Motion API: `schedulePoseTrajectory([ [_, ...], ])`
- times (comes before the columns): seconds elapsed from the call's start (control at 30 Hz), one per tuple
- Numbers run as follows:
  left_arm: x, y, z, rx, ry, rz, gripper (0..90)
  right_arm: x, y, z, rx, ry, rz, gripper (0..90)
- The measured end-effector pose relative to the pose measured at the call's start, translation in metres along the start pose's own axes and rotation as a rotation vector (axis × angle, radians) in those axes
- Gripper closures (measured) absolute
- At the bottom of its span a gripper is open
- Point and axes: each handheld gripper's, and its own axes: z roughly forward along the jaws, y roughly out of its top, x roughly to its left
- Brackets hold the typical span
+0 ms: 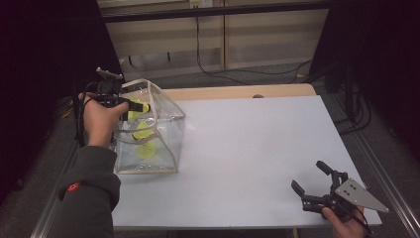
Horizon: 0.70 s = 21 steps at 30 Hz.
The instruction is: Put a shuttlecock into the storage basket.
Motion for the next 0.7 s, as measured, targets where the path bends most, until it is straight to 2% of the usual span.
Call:
schedulePoseTrajectory([
  [0.1,0.0,0.0,0.002,0.005,0.0,0.011,87.0,0.0,0.0,0.0,-0.002,-0.001,-0.001,1.3],
  [0.13,0.0,0.0,0.003,0.002,0.003,0.002,86.9,0.0,0.0,0.0,-0.002,-0.002,0.0,1.3],
  [0.7,0.003,-0.001,0.011,0.0,0.012,0.001,86.6,-0.001,0.0,0.0,-0.002,-0.003,-0.003,1.3],
])
